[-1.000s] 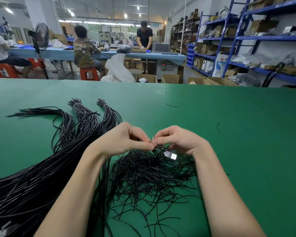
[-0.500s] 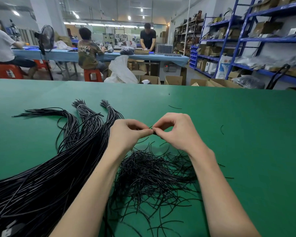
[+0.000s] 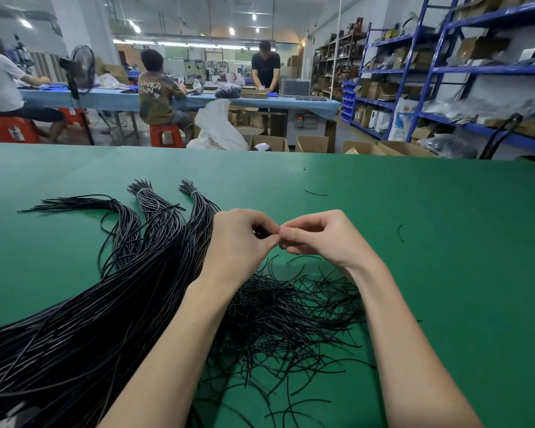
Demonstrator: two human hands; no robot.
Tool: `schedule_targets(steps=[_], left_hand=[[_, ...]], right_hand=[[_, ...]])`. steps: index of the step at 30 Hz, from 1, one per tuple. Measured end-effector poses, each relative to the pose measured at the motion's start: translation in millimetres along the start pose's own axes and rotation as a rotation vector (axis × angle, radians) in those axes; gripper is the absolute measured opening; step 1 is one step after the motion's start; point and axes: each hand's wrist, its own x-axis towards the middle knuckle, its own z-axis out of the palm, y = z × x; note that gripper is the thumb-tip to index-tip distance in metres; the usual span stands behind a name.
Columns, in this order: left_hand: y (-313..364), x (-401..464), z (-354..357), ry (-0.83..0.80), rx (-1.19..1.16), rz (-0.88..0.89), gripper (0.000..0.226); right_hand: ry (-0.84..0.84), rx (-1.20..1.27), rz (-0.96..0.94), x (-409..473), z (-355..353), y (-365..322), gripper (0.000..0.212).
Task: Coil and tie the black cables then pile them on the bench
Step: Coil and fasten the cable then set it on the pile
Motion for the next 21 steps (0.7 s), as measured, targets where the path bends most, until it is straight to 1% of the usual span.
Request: schedule_targets(steps=[2,4,6,7,8,9,11,13,16,19,21], left_hand=[[1,0,0,-0.030,-0.005,0.005,0.012],[3,0,0,-0.055,-0.001,0.008,0.011],[1,4,-3,-0.114,-0.025,-0.037,0.010],[0,6,-5,-0.167,-0.099,-0.110,0.013],[-1,6,-8,-0.226,-0.235,-0.229,0.016],[-1,7,-10,-0.267,-0.426,-0.377,0.021],[-4,7,-13,-0.303,-0.822,-0.653,0.022],[-8,5,-16,-0.356,-1.044,-0.807,0.021],[-11,4,-19,-0.422,-1.242,-0.929,0.020],[-12,3,-18,-0.396,-1.294,-0.960,0.025],[-13,3,-16,-0.374,-1.259,-0.943,0.024]], right_hand=[[-0.011,-0.017,-0.001,0,-4,1,0.011],[0.014,-0.049,-0.035,-1,-3,2,0.006],[0.102,-0.223,-0.134,-1,-1,5,0.004],[0.149,-0.350,-0.196,-1,1,5,0.007],[0.176,-0.457,-0.250,0,2,6,0.012],[0.179,-0.516,-0.292,-1,5,5,0.013],[0.161,-0.534,-0.358,-1,10,5,0.009],[0.162,-0.530,-0.410,-2,14,5,0.004],[0.167,-0.471,-0.435,-2,14,3,0.005],[0.144,-0.464,-0.415,-2,12,0,0.004],[0.114,-0.490,-0.404,-1,10,-1,0.004]])
